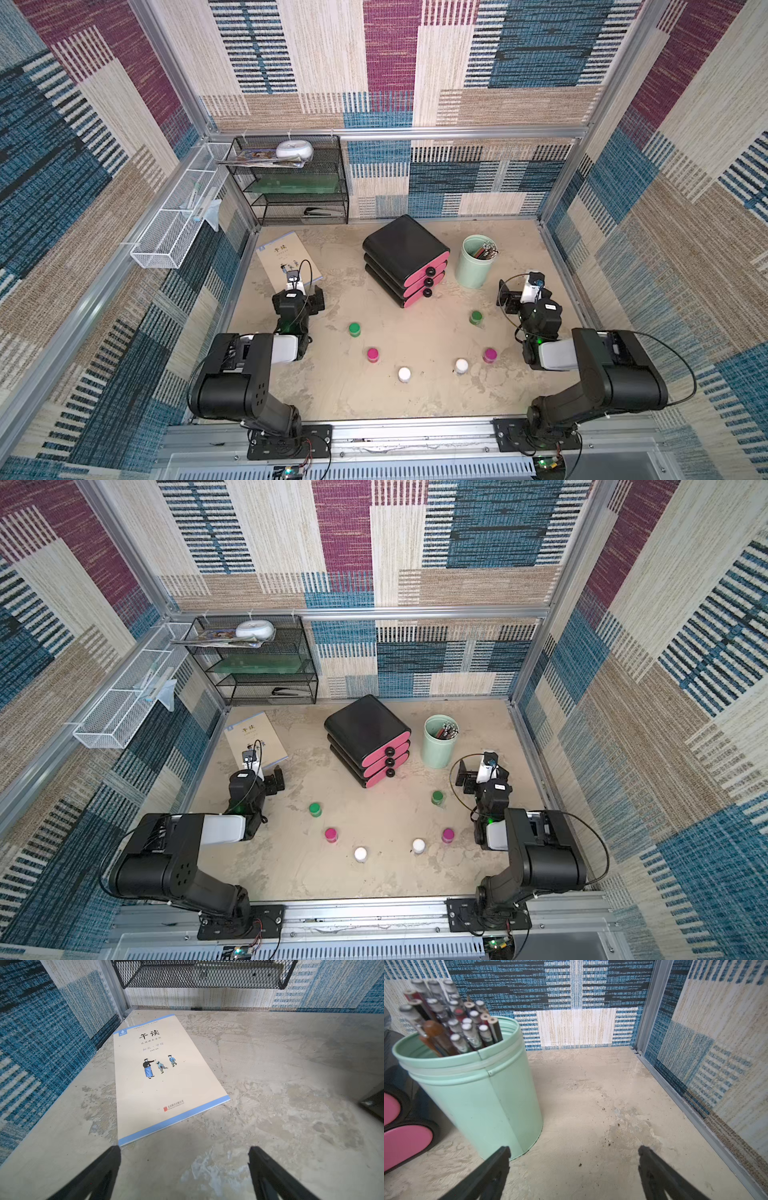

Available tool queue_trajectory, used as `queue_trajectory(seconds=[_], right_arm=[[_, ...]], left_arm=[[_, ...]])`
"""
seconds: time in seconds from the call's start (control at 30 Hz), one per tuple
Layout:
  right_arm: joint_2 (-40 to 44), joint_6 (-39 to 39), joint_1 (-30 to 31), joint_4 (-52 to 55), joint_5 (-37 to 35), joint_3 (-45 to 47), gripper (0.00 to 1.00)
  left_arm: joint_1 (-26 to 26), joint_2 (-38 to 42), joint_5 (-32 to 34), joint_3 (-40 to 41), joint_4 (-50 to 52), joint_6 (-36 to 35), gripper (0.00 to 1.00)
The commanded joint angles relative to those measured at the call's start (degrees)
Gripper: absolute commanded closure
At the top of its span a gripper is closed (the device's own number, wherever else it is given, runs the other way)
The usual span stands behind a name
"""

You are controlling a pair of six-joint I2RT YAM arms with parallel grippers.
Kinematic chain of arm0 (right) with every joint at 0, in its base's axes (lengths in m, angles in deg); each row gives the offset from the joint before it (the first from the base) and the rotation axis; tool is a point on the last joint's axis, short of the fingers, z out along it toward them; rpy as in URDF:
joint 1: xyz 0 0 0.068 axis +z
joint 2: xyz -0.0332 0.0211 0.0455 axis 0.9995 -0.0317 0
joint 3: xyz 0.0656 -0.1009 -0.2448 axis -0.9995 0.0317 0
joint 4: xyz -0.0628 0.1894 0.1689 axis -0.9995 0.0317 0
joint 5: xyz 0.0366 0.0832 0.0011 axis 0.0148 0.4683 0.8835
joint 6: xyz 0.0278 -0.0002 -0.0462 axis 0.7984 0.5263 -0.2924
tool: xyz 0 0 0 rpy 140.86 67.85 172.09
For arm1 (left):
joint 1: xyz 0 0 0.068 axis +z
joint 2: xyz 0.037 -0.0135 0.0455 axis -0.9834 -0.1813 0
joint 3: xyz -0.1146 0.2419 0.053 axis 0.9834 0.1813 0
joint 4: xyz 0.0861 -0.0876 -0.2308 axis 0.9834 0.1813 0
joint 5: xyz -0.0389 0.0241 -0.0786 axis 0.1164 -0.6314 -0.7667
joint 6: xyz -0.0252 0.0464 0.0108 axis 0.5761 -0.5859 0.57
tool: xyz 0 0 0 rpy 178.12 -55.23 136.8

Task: Put the paint cans in the drawer according to color
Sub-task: Open the drawer in the storage box.

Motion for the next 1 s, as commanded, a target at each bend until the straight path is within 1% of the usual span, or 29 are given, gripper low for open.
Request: queue_trajectory(seconds=[0.0, 0.6, 0.7, 0.73, 0.77, 0.8, 0.83, 0.9, 0.93, 0.97], right_arm=[[0.3, -0.2, 0.0, -0.2, 0.3, -0.3, 0.01], [0.3, -0.2, 0.0, -0.2, 0.3, -0.3, 0.01], [0.7, -0.1, 0.0, -1.3, 0.3, 0.2, 0.01], [1.8, 0.0, 0.0, -3.0, -0.1, 0.9, 0.01], [4.1, -0.4, 0.1, -2.3, 0.6, 1.2, 0.01], [7.8, -0.3, 0.1, 1.6, 1.1, 1.0, 0.01], [12.0, -0.5, 0.1, 6.2, 1.4, 0.4, 0.01], [19.7, 1.1, 0.1, 17.1, 1.6, -1.7, 0.01], [22.9, 4.8, 0.0, 22.5, 0.2, -3.1, 0.01], [25.8, 10.6, 0.0, 27.9, -2.0, -4.5, 0.01]], left_arm=[[0.0, 0.5, 0.0, 0.3, -0.5, 0.4, 0.0], [0.1, 0.6, -0.2, 0.0, 0.5, 0.6, 0.0], [0.8, 0.9, -1.8, 0.0, 0.6, 0.8, 0.0], [0.8, 1.1, -3.1, 0.1, 0.2, -0.1, 0.01], [0.7, 1.8, -5.1, -0.2, 0.7, -1.1, 0.0], [0.6, 3.4, -7.4, -1.0, 3.4, -2.3, 0.0], [0.3, 5.6, -7.8, -2.7, 8.1, -2.7, 0.0], [0.0, 9.8, -6.6, -5.9, 17.7, -2.7, 0.0], [-0.1, 12.0, -6.4, -7.0, 20.3, -2.7, 0.0], [-0.3, 14.1, -6.6, -7.7, 22.5, -2.6, 0.0]])
